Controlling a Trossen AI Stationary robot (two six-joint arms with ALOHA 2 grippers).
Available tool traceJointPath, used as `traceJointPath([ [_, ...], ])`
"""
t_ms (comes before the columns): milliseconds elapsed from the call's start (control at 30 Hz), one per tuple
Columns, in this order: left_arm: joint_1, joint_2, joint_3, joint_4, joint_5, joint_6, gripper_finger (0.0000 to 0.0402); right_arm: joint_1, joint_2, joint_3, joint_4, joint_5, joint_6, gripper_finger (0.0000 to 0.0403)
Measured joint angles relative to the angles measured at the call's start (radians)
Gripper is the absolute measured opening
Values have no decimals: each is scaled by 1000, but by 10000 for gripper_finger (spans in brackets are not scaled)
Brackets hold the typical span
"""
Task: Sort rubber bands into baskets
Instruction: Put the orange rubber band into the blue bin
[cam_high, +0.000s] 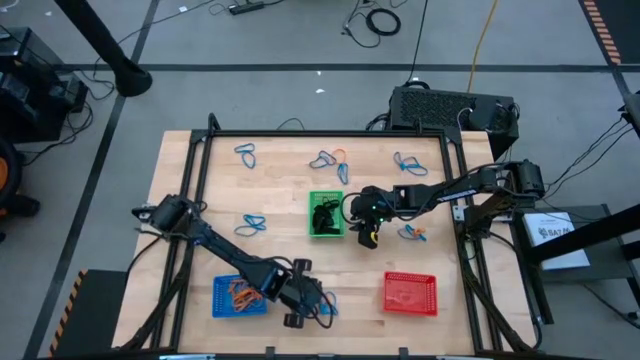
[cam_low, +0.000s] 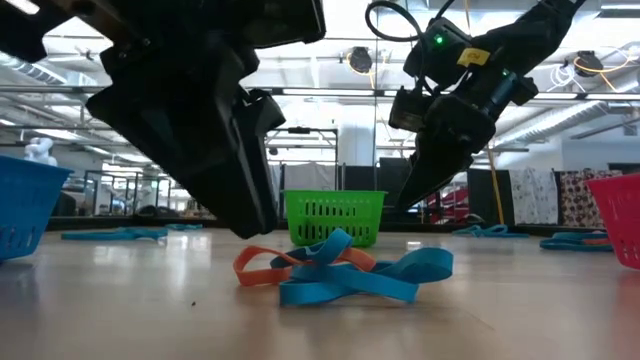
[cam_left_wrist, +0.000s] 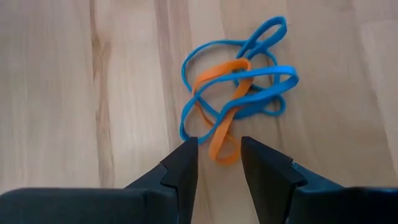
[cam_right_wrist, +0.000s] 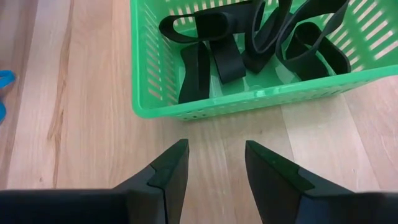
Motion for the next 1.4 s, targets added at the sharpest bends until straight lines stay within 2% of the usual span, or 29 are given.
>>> traceJointPath([
  [200, 8, 30, -1, -3, 0, -26, 130, 0, 0, 0, 0, 0, 0, 151],
  [500, 14, 54, 2, 24, 56, -26, 129, 0, 0, 0, 2, 2, 0, 151],
  [600, 13, 51, 2, 19, 57, -26, 110, 0, 0, 0, 1, 2, 0, 151],
  [733, 18, 35, 3, -39, 58, -27, 56, 0, 0, 0, 0, 2, 0, 151],
  [800, 21, 22, 17, -93, 56, -26, 23, 0, 0, 0, 1, 2, 0, 151],
  [867, 24, 2, 40, -139, 46, -26, 9, 0, 0, 0, 0, 3, 0, 151],
  [1267, 28, -153, 126, -244, -11, 25, 6, 0, 0, 0, 0, 3, 0, 151],
  [1400, 28, -196, 143, -277, 2, 26, 6, 0, 0, 0, -1, 3, 0, 151],
])
